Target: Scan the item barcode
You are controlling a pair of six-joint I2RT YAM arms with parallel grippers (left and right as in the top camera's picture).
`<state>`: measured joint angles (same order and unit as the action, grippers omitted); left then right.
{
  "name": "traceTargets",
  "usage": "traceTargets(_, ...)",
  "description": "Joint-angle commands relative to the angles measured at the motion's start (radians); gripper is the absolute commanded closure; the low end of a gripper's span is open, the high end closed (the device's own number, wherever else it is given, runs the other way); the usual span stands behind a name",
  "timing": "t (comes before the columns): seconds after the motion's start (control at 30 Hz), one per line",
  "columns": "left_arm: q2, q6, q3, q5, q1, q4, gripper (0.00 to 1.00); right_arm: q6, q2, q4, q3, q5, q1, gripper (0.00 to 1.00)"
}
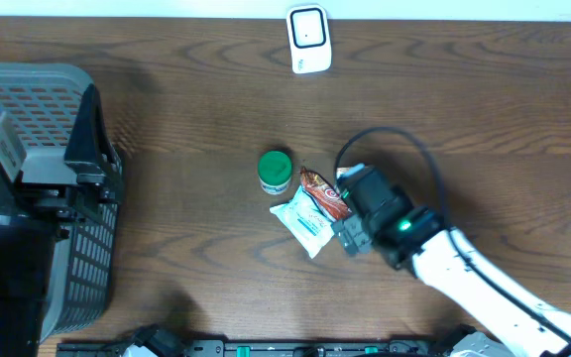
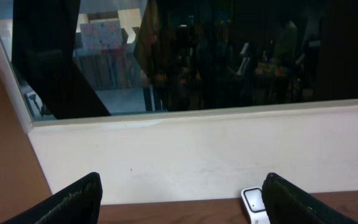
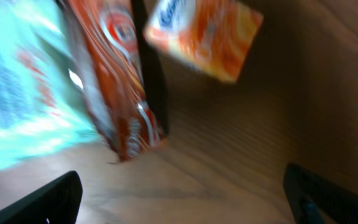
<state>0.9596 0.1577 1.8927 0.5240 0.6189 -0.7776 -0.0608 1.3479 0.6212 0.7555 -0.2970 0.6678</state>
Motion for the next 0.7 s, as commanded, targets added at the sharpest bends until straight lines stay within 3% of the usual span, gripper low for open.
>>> traceTargets(0.0,-0.005,0.006,0.002,0.012,0.0,0.009,0.18,-0.012,0.04,-0.037,-0.066,-0.229,0.062,0.01)
traceTargets(0.4,-0.009,0.006,0.002,0.012,0.0,0.008,0.18,0.092,0.193,-0.165,-0.082,-0.233,0.139,0.02)
traceTargets(0.5,-0.009,0.006,0.002,0.012,0.0,0.008,0.18,0.131,0.261,-0.221,-0.082,-0.267,0.139,0.12)
traceTargets(0.67,-0.009,0.006,0.002,0.012,0.0,0.008,0.18,0.172,0.324,-0.275,-0.081,-0.282,0.14,0.19)
